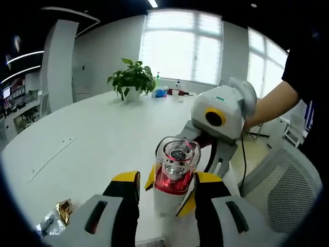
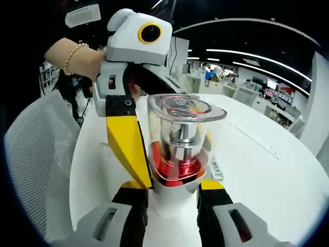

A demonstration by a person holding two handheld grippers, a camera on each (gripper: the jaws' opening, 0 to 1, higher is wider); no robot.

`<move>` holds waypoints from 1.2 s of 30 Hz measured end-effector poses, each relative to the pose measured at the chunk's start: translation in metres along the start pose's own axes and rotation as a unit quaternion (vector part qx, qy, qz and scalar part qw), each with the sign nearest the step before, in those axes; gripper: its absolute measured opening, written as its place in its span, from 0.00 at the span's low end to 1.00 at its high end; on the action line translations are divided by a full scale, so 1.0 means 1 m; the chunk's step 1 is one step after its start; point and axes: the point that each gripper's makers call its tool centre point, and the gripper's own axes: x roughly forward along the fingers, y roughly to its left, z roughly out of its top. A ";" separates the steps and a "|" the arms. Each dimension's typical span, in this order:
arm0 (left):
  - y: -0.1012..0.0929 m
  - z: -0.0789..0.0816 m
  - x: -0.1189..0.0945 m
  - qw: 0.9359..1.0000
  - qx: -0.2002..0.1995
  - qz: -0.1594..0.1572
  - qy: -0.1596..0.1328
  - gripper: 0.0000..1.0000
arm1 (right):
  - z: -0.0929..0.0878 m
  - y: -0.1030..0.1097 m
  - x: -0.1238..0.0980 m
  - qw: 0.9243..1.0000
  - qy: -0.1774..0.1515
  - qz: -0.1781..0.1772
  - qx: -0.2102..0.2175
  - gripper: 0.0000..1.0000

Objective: Arrange the skincare products in the storage area until every visible bottle or jar stands upright without overlapping.

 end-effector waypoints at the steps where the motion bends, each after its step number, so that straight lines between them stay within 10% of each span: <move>1: -0.002 0.001 -0.002 1.000 -0.001 0.004 -0.001 0.38 | -0.001 0.000 0.000 1.000 0.000 -0.002 0.003 0.33; 36: -0.026 -0.056 -0.141 0.982 -0.116 0.149 -0.030 0.55 | 0.000 0.039 -0.049 0.994 -0.013 -0.088 0.068 0.53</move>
